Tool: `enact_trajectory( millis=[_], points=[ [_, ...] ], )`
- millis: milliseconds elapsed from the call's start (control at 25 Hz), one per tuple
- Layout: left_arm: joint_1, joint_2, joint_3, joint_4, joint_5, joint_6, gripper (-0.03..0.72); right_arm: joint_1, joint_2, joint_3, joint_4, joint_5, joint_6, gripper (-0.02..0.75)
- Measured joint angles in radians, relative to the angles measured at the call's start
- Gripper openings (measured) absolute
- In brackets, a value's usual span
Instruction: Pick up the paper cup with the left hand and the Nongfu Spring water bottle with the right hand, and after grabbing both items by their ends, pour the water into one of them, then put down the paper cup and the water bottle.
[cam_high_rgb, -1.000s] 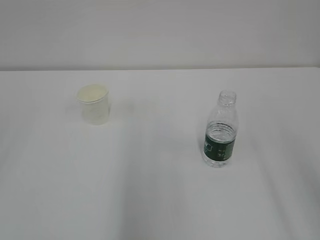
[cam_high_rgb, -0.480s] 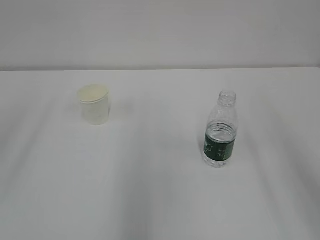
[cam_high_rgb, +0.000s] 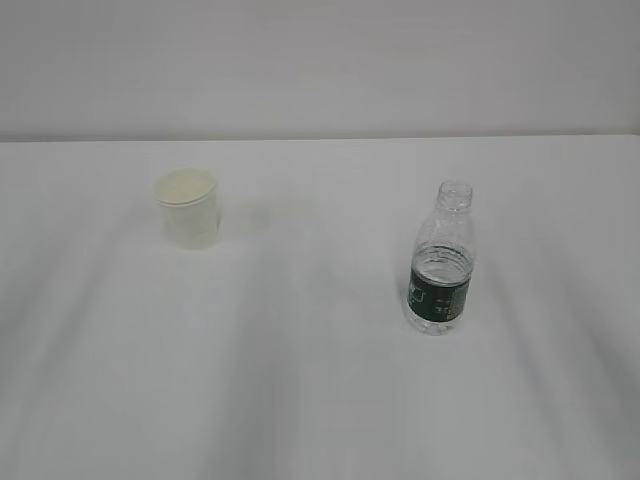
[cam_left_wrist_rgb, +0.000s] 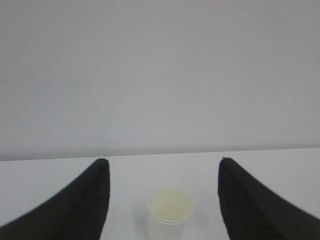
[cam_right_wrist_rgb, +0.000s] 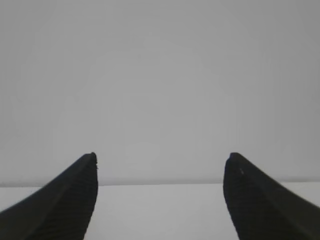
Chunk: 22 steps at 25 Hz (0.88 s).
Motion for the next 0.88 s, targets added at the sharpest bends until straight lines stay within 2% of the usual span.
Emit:
enact_trajectory(
  millis=[200, 320, 520, 720, 880],
  points=[
    [-0.056, 0.024, 0.134, -0.005, -0.223, -0.038, 0.484, 0.000, 0.000, 0.132, -0.020, -0.140, 0.094, 0.587],
    [-0.073, 0.045, 0.184, -0.001, -0.280, -0.051, 0.481, 0.000, 0.002, 0.217, -0.060, -0.247, 0.125, 0.587],
    [-0.073, 0.126, 0.224, 0.075, -0.331, -0.072, 0.467, 0.000, 0.040, 0.310, -0.239, -0.309, 0.130, 0.587],
    [-0.073, 0.260, 0.282, 0.147, -0.554, -0.184, 0.465, 0.000, 0.136, 0.409, -0.279, -0.513, 0.131, 0.587],
    [-0.073, 0.373, 0.311, 0.224, -0.664, -0.210, 0.463, 0.000, 0.260, 0.446, -0.299, -0.659, 0.131, 0.587]
  ],
)
